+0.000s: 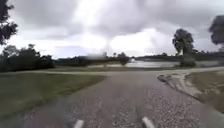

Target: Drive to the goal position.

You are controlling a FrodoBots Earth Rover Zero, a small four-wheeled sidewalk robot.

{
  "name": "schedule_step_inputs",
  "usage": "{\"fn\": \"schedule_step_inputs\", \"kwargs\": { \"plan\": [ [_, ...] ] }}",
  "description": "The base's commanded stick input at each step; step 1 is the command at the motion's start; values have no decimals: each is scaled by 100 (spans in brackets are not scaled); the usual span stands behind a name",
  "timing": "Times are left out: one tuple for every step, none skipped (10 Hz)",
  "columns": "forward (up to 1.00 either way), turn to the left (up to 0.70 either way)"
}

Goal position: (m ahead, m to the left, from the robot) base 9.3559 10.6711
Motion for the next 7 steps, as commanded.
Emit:
{"fn": "schedule_step_inputs", "kwargs": {
  "plan": [
    [70, 0],
    [70, 0],
    [70, 0],
    [70, 0],
    [70, 0],
    [70, 0],
    [70, 0]
  ]
}}
